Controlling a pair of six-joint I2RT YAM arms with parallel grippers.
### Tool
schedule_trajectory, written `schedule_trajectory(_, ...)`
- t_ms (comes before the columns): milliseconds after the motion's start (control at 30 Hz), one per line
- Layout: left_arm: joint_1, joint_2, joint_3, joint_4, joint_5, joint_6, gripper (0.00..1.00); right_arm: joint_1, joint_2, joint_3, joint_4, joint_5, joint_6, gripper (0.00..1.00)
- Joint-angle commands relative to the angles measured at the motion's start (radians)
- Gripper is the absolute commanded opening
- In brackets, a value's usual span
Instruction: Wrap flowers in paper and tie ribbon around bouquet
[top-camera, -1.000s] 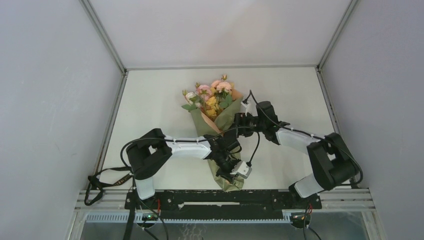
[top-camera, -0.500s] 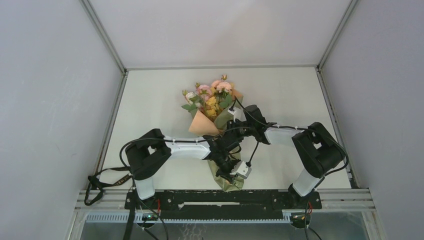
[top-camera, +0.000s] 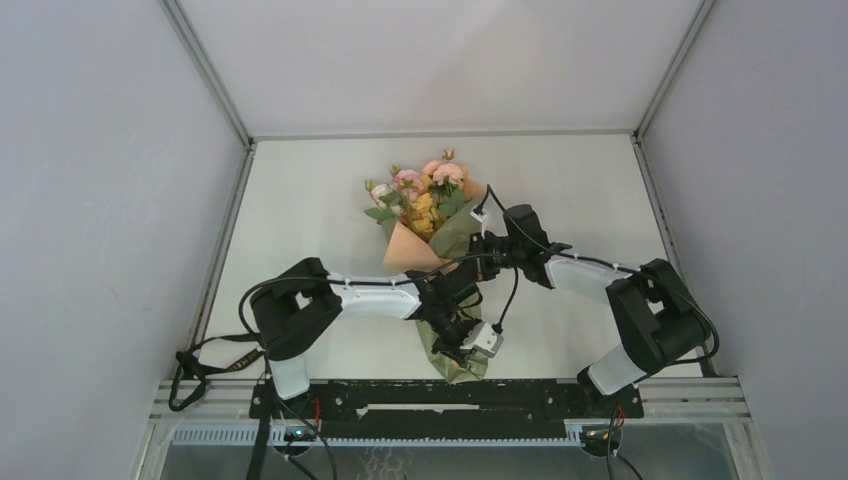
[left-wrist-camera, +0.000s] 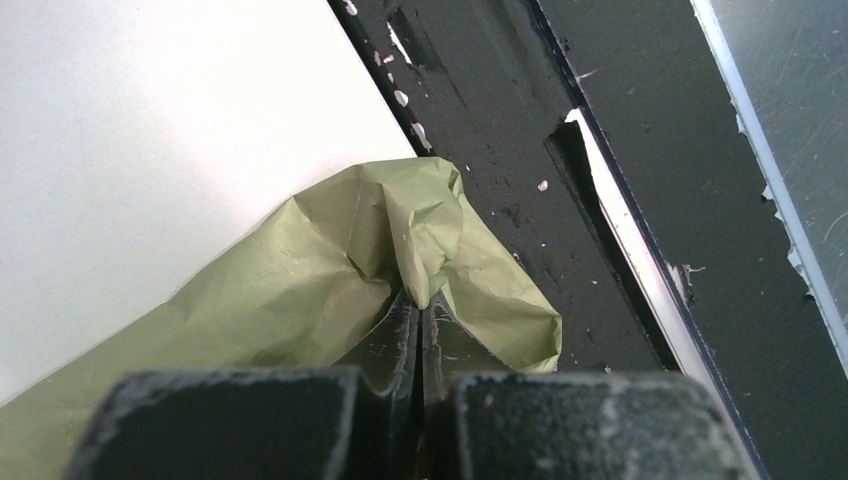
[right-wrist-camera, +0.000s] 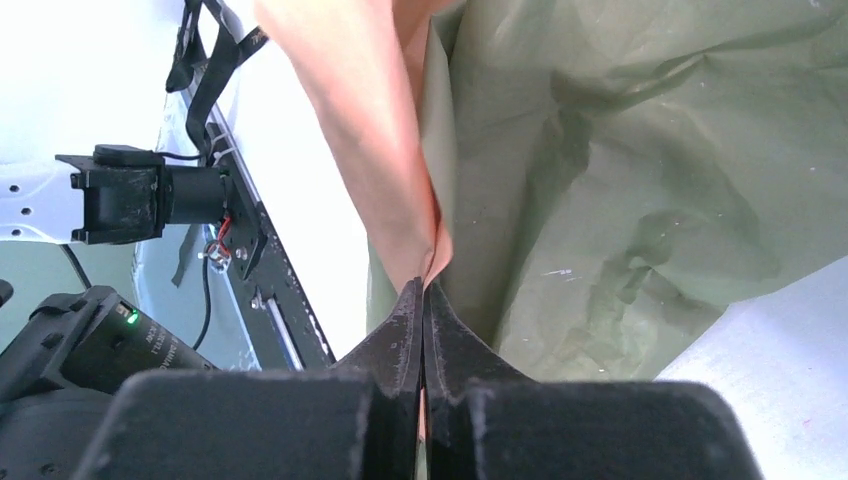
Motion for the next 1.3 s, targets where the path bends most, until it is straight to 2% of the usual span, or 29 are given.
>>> schedule_trajectory(0,-0.01,0.015,-0.06,-0.07,-0.154,-0.028,0.0,0.017,-0.004,-0.01,0.011,0.023,-0.01,0.0)
schedule_trajectory(333,-0.018,-0.043,-0.094,-0.041,-0.267,-0.076,0.0,-0.087,-0.094,-0.165,0.164,0.272,0.139,0.0)
schedule_trajectory(533,-0.018,-0.079,-0.125,-0.033,-0.339,-0.08,0.0,-0.112,-0.062,-0.21,0.226,0.332,0.179,0.0)
schedule_trajectory(700,-0.026,-0.092,-0.16,-0.029,-0.39,-0.079,0.0,-0.151,-0.022,-0.233,0.268,0.323,0.18,0.0)
schedule_trajectory(733,-0.029,-0.093,-0.163,-0.032,-0.395,-0.077,0.01,-0.149,-0.005,-0.236,0.28,0.31,0.183,0.0)
schedule_trajectory(800,-0.036,-0.108,-0.153,-0.057,-0.399,-0.085,0.16,-0.141,0.024,-0.243,0.302,0.298,0.194,0.0)
schedule_trajectory(867,-0.042,-0.153,-0.111,-0.141,-0.369,-0.098,0.29,-0.142,0.044,-0.257,0.333,0.295,0.206,0.0)
schedule_trajectory(967,-0.042,-0.258,-0.027,-0.288,-0.316,-0.121,0.43,-0.156,0.062,-0.276,0.374,0.286,0.228,0.0)
schedule_trajectory(1100,-0.042,-0.276,0.156,-0.557,-0.307,-0.133,0.53,-0.159,0.084,-0.277,0.398,0.274,0.242,0.0)
schedule_trajectory(1267,-0.012,-0.303,0.331,-0.809,-0.171,-0.053,0.55,-0.158,0.107,-0.298,0.44,0.269,0.264,0.0)
